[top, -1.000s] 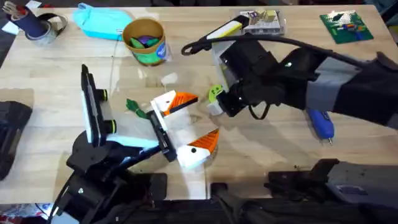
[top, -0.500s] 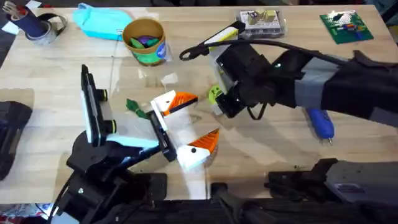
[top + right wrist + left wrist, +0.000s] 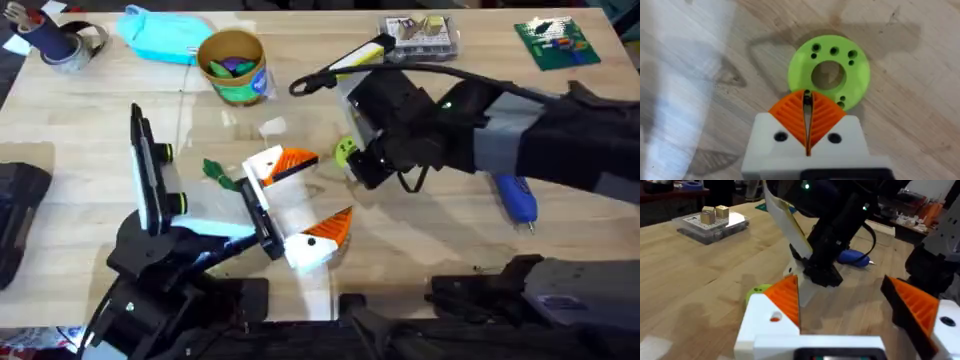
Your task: Pick up the gripper from the table and insert it into the empty holder that is missing its gripper. Then pick up a screw, insert it into the mounting hole, and use the screwdriver to tighten it. Finally, clean up the table by picking up the vegetable and placing it into the bucket.
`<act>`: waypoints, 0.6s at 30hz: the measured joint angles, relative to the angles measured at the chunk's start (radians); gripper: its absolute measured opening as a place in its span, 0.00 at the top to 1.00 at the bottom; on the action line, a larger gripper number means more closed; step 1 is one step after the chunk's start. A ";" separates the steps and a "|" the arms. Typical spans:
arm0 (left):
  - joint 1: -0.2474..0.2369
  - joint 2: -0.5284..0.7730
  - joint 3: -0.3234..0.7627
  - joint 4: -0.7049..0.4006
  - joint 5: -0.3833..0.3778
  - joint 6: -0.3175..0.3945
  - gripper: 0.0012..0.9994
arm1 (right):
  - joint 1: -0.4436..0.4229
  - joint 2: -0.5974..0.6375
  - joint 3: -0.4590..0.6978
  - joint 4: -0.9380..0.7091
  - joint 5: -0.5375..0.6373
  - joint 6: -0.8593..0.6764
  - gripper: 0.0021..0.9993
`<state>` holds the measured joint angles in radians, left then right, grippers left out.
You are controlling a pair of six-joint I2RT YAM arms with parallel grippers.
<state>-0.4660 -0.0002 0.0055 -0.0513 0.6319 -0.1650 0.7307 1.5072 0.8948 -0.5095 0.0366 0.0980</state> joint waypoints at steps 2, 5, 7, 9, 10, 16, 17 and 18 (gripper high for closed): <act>0.000 0.000 0.000 0.000 0.000 0.000 0.01 | 0.000 0.000 0.000 0.000 0.000 -0.001 0.99; 0.000 0.000 0.000 0.000 0.000 0.000 0.01 | 0.000 0.000 0.000 0.000 0.000 -0.001 0.99; 0.000 0.000 0.000 0.000 0.000 0.000 0.01 | 0.000 0.000 0.000 0.000 0.000 -0.001 0.99; 0.000 0.000 0.000 0.000 0.000 0.000 0.01 | 0.000 0.000 0.000 0.000 0.000 -0.001 0.99; 0.000 0.000 0.000 0.000 0.000 0.000 0.01 | 0.000 0.000 0.000 0.000 0.000 -0.001 0.99; 0.000 0.000 0.000 0.001 0.000 0.000 0.01 | 0.000 0.000 0.000 0.001 0.000 -0.001 1.00; 0.000 0.000 0.000 0.001 0.000 0.000 0.01 | 0.000 0.000 0.001 0.000 0.000 -0.001 1.00; 0.000 0.000 0.000 0.001 0.000 0.000 0.01 | 0.000 0.000 0.003 -0.007 0.000 -0.001 1.00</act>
<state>-0.4660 -0.0002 0.0055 -0.0500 0.6319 -0.1650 0.7307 1.5070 0.8978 -0.5166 0.0368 0.0969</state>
